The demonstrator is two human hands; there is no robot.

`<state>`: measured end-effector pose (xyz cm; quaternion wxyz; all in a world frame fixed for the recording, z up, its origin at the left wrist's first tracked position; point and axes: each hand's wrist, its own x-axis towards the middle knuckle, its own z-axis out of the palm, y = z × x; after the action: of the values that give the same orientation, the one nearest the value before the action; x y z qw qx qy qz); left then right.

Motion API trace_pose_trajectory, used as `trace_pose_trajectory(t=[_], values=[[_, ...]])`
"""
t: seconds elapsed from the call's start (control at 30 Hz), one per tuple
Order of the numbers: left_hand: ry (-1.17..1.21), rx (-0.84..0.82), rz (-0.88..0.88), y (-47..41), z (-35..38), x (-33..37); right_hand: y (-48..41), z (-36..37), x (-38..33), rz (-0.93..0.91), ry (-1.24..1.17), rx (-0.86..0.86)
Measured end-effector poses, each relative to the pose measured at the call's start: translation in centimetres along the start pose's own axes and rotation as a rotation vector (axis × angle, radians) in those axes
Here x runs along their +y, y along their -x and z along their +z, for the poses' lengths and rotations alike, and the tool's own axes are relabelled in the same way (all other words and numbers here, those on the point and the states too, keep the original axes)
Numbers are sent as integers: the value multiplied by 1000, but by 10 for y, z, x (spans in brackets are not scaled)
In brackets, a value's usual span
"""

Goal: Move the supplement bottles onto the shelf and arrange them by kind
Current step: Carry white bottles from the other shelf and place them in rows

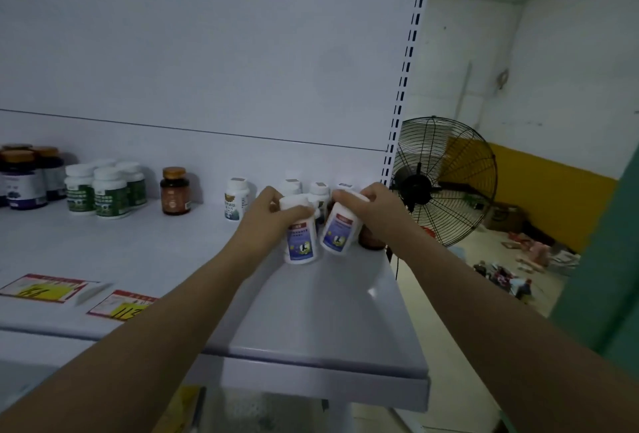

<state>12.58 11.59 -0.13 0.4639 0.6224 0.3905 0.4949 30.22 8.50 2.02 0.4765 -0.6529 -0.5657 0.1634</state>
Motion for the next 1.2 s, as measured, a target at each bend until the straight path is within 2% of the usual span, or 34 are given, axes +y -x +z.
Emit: trace_pose_trajectory(t=[0.07, 0.17, 0.33, 0.5, 0.63, 0.8, 0.9, 1.2], values=[[191, -34, -30, 2, 0, 9, 3, -3, -8, 95, -286, -76], [328, -108, -38, 7, -2, 21, 10, -10, -26, 76, -527, -207], [365, -341, -116, 19, -7, 33, 26, -11, -39, 157, -649, -290], [425, -393, -129, 36, -14, 36, 45, -2, -49, 148, -707, -340], [441, -374, -129, 46, -28, 40, 54, 5, -58, 103, -692, -385], [376, -274, -110, 58, -65, 48, 51, 27, -76, 81, -705, -443], [330, -176, -118, 70, -98, 51, 48, 55, -98, 51, -737, -534], [149, 267, -95, 145, -274, 61, 82, 211, -208, -163, -703, -818]])
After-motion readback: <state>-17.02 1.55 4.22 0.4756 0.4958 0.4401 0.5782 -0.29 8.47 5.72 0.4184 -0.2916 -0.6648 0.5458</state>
